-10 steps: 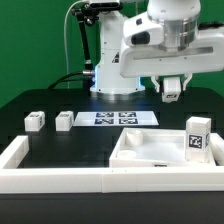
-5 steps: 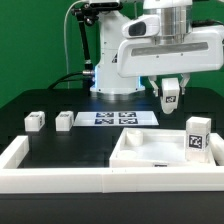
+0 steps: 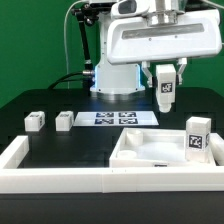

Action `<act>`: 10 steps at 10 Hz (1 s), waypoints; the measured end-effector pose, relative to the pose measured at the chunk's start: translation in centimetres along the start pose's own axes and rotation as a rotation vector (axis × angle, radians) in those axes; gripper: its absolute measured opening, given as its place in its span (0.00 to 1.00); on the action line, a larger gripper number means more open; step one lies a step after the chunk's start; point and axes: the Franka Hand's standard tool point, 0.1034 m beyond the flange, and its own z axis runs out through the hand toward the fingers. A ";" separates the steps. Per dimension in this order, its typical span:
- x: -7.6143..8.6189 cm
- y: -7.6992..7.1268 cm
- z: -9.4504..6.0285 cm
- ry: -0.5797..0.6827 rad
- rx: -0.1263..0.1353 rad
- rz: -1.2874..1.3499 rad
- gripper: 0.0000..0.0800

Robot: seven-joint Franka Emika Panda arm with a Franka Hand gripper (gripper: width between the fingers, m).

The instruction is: Assemble square table

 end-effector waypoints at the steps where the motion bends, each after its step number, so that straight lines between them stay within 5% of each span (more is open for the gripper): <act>1: 0.0 0.0 0.0 -0.001 0.000 0.000 0.36; 4: 0.1 0.2 0.1 -0.001 -0.002 -0.008 0.36; 10: 3.2 2.6 2.1 0.042 -0.028 -0.093 0.36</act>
Offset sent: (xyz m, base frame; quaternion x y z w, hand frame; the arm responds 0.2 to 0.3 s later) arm 0.0000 0.0000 0.0000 0.0000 0.0000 0.0000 1.0000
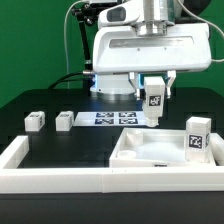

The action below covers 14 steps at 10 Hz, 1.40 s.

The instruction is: Assemble square table

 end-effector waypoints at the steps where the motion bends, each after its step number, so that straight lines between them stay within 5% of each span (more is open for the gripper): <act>1: 0.0 0.0 0.0 0.005 -0.001 -0.001 0.36; 4: 0.2 1.1 0.1 0.155 -0.049 -0.012 0.36; 9: 1.7 3.8 1.5 0.041 -0.030 0.052 0.36; 14: 1.5 3.7 1.5 0.039 -0.029 0.049 0.36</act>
Offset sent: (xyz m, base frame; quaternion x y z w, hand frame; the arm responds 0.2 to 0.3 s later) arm 0.0000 0.0000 0.0000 0.0000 0.1296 0.0000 0.9916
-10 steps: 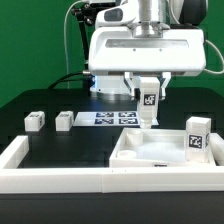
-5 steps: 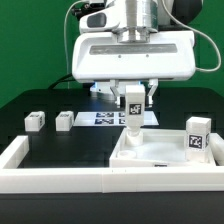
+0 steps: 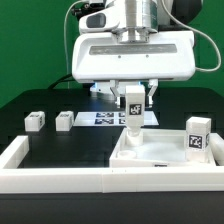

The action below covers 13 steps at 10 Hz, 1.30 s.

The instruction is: Assemble square table

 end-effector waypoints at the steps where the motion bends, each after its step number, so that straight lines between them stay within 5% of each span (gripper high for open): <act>1: 0.5 0.5 0.2 0.001 -0.002 -0.015 0.36; 3: 2.5 1.1 0.6 0.023 -0.006 -0.020 0.36; 5: 2.7 1.0 1.2 0.022 -0.006 -0.022 0.36; 13: 1.3 1.3 3.8 0.050 -0.030 -0.029 0.36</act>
Offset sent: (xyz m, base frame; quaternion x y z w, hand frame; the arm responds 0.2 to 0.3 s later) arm 0.0214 0.0047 -0.0006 0.0170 0.0063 -0.0033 0.9998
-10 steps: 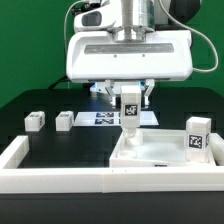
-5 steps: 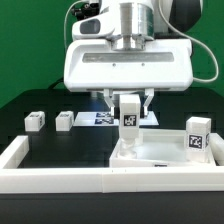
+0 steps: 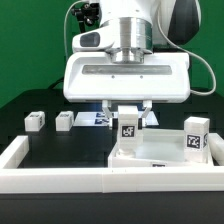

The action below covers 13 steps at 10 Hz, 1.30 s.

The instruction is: Assemble square table

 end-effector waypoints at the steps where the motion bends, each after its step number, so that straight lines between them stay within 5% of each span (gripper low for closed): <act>1: -0.2 0.0 0.2 0.016 -0.005 -0.002 0.36; 7: -1.0 -0.1 0.5 0.055 -0.021 -0.011 0.36; 9: -1.0 -0.1 0.5 0.055 -0.021 -0.011 0.73; 13: -1.0 -0.1 0.4 0.054 -0.021 -0.011 0.81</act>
Offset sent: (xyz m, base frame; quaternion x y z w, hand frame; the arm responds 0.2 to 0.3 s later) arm -0.0154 -0.0017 -0.0079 -0.0082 0.0321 0.0066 0.9994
